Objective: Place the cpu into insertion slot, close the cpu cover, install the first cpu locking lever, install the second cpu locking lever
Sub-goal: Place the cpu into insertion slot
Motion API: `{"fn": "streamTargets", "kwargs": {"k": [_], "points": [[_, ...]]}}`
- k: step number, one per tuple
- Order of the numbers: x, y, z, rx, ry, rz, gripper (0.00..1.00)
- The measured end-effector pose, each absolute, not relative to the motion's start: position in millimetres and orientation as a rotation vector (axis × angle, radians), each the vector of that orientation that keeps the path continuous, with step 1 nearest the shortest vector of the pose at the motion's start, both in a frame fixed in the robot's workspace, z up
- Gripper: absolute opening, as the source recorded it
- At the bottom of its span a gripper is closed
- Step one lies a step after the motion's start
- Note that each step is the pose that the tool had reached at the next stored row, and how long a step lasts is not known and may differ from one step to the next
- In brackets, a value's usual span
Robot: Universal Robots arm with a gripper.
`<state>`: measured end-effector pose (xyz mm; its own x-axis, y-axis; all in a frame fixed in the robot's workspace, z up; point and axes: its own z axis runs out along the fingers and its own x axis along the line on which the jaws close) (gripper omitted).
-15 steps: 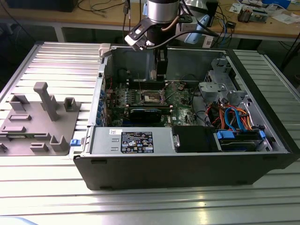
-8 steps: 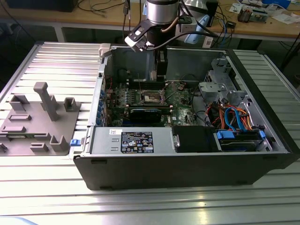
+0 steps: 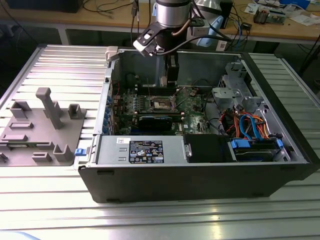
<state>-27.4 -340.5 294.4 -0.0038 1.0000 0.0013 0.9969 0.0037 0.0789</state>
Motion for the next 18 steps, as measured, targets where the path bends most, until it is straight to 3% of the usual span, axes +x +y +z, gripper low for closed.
{"fn": "streamTargets", "kwargs": {"k": [18], "points": [[-28.0, -339.4, 286.5, 2.178, 2.187, 0.091, 0.54]]}}
